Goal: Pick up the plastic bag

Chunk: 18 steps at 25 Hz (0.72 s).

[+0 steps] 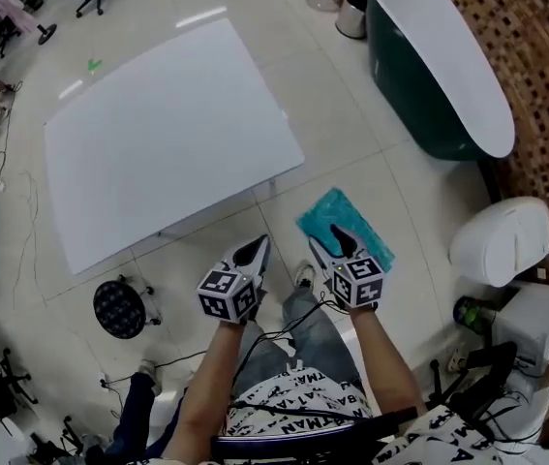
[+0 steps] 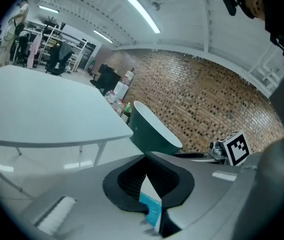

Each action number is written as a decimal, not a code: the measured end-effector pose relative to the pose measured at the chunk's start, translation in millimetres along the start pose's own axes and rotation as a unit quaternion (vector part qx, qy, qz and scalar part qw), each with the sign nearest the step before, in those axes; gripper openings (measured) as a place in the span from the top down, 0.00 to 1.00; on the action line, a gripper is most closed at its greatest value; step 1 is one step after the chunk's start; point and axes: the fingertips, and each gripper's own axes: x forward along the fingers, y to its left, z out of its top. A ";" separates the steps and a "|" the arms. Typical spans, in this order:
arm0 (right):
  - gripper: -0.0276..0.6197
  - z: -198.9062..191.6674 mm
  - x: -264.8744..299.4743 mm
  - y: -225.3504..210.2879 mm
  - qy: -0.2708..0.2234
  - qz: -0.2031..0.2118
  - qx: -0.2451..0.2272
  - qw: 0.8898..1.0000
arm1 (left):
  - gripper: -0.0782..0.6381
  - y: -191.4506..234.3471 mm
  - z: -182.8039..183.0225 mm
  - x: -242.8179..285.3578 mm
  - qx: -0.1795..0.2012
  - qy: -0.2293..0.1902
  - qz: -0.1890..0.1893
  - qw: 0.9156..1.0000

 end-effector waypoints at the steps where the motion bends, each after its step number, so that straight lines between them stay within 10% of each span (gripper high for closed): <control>1: 0.56 -13.8 5.2 -14.2 0.012 -0.008 -0.001 1.000 | 0.89 1.4 -12.2 13.7 -0.004 0.006 -0.003 1.000; 18: 0.50 -297.3 168.5 -163.8 0.188 -0.036 0.031 0.981 | 0.89 101.1 -251.8 204.2 -0.015 0.176 0.045 0.983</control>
